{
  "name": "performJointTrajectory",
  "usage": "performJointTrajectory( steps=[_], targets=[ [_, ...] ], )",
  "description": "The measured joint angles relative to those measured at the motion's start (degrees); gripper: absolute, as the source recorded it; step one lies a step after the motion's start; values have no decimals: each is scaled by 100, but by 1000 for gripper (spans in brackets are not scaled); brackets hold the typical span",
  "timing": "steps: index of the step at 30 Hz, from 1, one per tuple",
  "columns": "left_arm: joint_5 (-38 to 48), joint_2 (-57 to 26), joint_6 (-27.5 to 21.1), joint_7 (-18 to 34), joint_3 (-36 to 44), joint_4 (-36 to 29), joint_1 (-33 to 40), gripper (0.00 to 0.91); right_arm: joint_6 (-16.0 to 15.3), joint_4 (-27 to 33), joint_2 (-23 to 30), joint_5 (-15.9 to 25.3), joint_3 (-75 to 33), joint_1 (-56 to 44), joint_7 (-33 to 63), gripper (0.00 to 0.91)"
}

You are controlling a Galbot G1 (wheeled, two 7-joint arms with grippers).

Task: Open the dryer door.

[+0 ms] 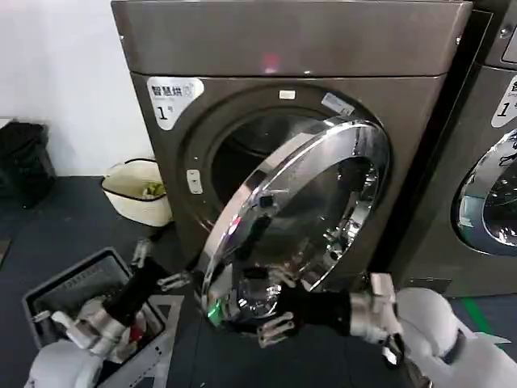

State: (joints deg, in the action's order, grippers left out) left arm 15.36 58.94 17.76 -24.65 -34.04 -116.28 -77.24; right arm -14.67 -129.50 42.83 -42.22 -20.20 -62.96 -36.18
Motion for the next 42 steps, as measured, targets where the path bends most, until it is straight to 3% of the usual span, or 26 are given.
performJointTrajectory(
  steps=[11,22,28,36,42],
  targets=[
    [-91,-123,109,-62,742,88,414,907,328,-553,722,430,-2428,-2301,450,907],
    [-57,-125,185,-68,1534,227,939,907,1087,-837,2406,1582,-4126,-3970,1559,907],
    [-56,-49,225,-60,2007,404,1329,907,1160,-782,3424,1880,-4696,-4364,2262,907],
    [-53,108,226,-45,2639,681,1867,907,1213,-637,4434,1924,-5638,-4397,3363,907],
    [-62,276,240,-32,3097,940,2283,907,1082,-317,4945,2417,-6358,-4325,4392,907]
  ],
)
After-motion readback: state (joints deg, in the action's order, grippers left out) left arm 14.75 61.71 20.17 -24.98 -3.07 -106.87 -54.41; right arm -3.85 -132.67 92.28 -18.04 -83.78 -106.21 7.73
